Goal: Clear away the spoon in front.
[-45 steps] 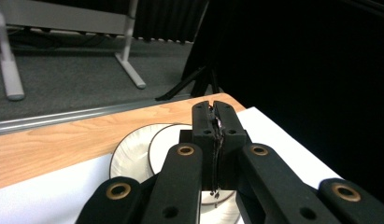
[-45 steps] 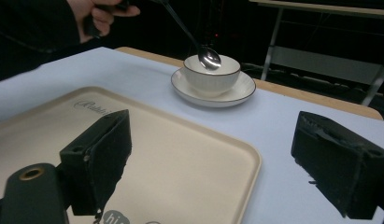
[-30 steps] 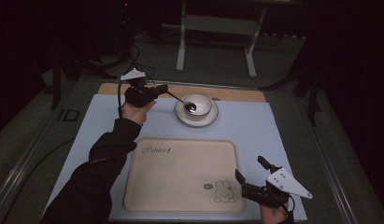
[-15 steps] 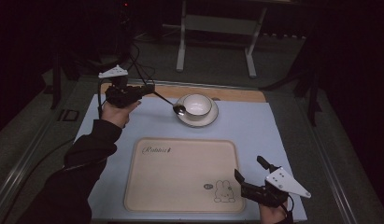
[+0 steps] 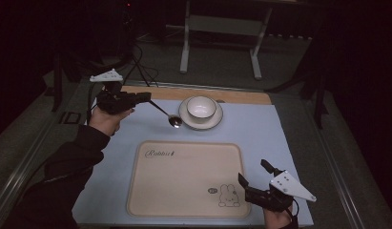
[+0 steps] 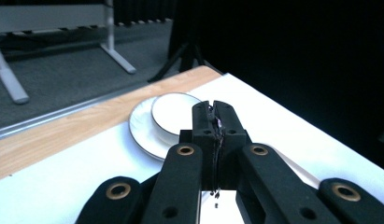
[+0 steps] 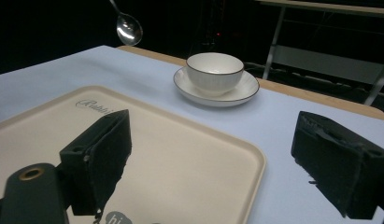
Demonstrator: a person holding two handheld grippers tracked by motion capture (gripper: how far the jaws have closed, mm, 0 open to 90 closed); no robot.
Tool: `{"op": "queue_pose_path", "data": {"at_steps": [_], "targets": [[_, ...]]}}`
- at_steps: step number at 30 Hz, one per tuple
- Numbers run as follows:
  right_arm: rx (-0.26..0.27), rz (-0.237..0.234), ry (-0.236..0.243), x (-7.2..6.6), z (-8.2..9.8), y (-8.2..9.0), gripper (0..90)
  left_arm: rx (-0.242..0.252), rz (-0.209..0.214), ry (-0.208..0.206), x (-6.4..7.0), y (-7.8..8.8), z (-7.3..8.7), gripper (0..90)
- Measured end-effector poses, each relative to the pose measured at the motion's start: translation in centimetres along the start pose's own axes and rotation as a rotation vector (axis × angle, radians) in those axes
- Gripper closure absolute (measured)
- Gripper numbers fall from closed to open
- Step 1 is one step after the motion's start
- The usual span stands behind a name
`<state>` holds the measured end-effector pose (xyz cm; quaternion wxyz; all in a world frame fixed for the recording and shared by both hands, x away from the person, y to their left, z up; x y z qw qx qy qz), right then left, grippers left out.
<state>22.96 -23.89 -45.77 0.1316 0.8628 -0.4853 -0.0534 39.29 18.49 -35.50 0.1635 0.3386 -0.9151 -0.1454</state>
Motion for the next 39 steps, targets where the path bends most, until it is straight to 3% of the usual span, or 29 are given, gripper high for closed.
{"op": "queue_pose_path", "data": {"at_steps": [5, 11, 18, 24, 31, 39], "targets": [[0.001, 0.001, 0.001, 0.0, 0.0, 0.0, 12.2, -0.025, 0.037, -0.036, 0.5, 0.8, 0.1, 89.6], [0.0, 0.001, 0.002, 0.0, 0.0, 0.0, 12.2, -0.06, 0.076, -0.051, 0.5, 1.7, 1.3, 89.6], [-0.003, 0.001, 0.004, 0.0, 0.0, -0.1, 12.2, -0.072, 0.169, -0.045, 0.1, 2.4, 2.5, 89.5], [-0.005, -0.001, 0.003, -0.1, 0.0, -0.1, 12.2, -0.119, 0.199, -0.075, 0.0, 2.6, 3.2, 89.5], [-0.005, -0.006, 0.005, -0.1, 0.0, -0.1, 12.2, -0.22, 0.287, -0.098, 0.2, 2.2, 4.1, 89.4], [-0.008, -0.007, 0.004, -0.1, 0.0, -0.2, 12.2, -0.31, 0.387, -0.155, 1.1, 1.6, 4.9, 89.3]]}}
Point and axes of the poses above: each handheld gripper's, and its own axes: y roughly backward along the jaws, z roughly out of its underside, x roughly to its right, the point moved 3 cm from there along -y, roughly forward along the jaws, and after that the axes turned 1 degree about -y, right-handed, at the moved point
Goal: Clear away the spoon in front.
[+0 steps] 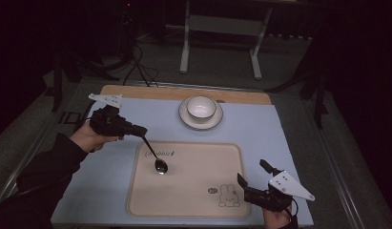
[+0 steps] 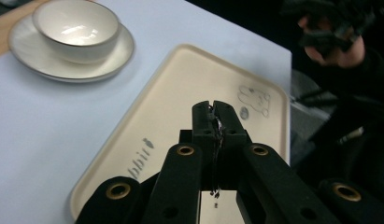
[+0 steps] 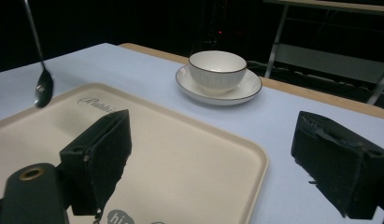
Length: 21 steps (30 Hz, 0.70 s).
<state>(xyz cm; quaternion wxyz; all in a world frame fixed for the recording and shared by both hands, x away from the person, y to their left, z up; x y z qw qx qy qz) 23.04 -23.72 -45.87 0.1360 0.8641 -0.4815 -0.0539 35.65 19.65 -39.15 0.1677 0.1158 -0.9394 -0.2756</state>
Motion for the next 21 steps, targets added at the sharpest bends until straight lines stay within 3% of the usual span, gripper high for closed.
{"op": "queue_pose_path", "data": {"at_steps": [4, 12, 18, 21], "targets": [[-0.005, 0.0, -0.001, 0.0, 0.0, 0.0, 12.2, -0.034, 0.064, -0.019, 0.4, -0.8, 0.1, 89.3], [-0.005, -0.002, -0.003, 0.0, 0.1, -0.1, 12.2, -0.131, 0.133, -0.047, 0.9, -2.9, 0.4, 89.3], [-0.006, -0.004, -0.002, 0.0, 0.1, -0.1, 12.2, -0.171, 0.161, -0.053, 1.0, -4.1, 0.4, 89.3], [-0.007, -0.005, 0.0, 0.0, 0.1, -0.1, 12.2, -0.206, 0.198, -0.061, 1.2, -5.2, 0.4, 89.2]]}}
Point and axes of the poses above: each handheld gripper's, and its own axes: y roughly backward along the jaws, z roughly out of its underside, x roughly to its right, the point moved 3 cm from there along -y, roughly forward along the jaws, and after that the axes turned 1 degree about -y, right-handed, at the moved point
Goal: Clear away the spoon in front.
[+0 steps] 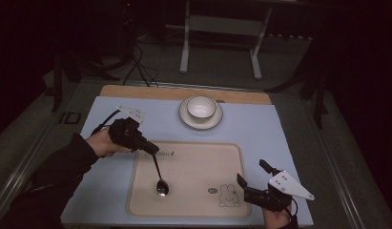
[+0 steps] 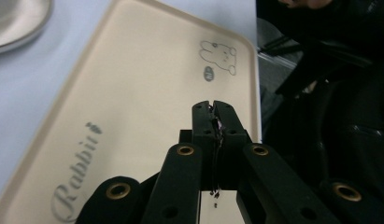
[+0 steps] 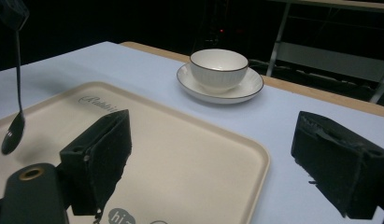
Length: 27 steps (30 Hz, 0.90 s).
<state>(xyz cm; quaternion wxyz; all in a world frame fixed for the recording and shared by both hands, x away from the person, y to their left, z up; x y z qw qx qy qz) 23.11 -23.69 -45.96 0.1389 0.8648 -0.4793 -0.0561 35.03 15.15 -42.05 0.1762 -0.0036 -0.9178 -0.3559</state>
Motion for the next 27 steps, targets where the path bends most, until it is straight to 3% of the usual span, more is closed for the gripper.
{"op": "queue_pose_path", "data": {"at_steps": [6, 16, 27], "targets": [[0.0, -0.001, -0.003, 0.1, 0.0, 0.0, 12.2, -0.051, 0.028, 0.0, -0.4, -2.0, -0.1, 89.2], [0.001, -0.006, -0.005, 0.1, 0.0, 0.1, 12.2, -0.071, 0.053, 0.017, -1.4, -3.5, -0.4, 89.1], [-0.002, -0.01, -0.007, 0.1, 0.1, 0.0, 12.3, 0.035, 0.004, 0.005, -2.8, -5.0, 0.2, 83.4]]}}
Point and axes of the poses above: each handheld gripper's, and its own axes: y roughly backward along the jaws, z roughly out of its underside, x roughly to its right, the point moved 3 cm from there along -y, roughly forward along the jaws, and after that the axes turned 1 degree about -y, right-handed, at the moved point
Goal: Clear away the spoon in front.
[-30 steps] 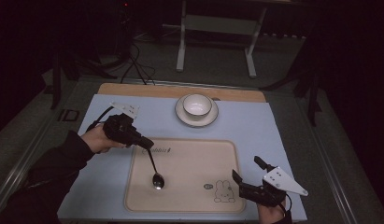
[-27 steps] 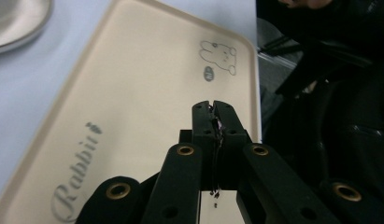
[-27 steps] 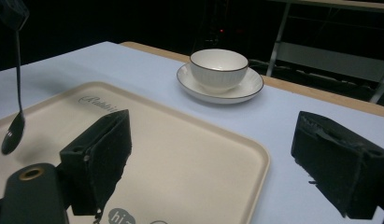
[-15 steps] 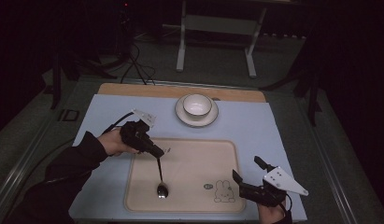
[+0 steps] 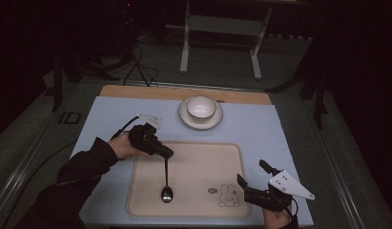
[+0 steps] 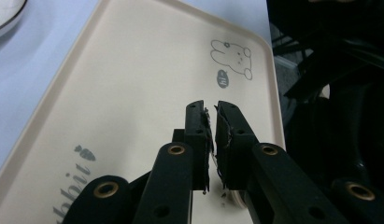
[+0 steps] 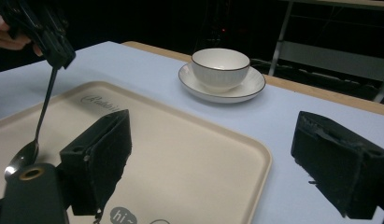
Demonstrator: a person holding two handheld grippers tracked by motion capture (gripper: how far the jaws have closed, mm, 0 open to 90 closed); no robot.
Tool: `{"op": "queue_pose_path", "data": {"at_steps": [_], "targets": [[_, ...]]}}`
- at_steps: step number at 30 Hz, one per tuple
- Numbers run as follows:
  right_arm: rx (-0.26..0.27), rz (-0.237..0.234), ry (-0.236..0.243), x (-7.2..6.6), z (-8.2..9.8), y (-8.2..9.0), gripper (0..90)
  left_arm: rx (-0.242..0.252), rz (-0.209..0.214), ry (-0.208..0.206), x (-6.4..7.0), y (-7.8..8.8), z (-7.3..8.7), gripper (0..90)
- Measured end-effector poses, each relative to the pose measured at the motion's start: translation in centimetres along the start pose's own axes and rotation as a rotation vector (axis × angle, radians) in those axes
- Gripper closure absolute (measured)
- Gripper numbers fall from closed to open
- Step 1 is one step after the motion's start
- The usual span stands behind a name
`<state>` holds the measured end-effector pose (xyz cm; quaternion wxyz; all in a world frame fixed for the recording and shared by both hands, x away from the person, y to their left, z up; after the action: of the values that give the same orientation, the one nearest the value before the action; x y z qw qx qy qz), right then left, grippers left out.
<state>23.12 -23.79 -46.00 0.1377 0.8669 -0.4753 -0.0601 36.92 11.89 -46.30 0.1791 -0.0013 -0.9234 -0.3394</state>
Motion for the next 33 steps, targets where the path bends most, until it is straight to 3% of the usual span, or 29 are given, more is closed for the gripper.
{"op": "queue_pose_path", "data": {"at_steps": [20, 33], "targets": [[-0.003, -0.002, -0.001, 0.1, 0.1, 0.0, 12.3, 0.091, -0.066, 0.015, -2.3, -1.7, 1.1, 78.9], [-0.007, -0.009, -0.014, 0.3, 0.2, 0.0, 12.2, 0.135, -0.102, 0.091, -4.2, -2.4, 2.5, 77.9]]}}
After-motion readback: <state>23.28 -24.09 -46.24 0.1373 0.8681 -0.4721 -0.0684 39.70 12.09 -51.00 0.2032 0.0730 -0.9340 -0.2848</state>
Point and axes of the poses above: each handheld gripper's, and its own axes: y roughly backward along the jaws, z roughly out of its underside, x roughly to its right, the point moved 3 cm from there along -y, roughly forward along the jaws, and after that the axes turned 1 degree about -y, right-handed, at the moved point
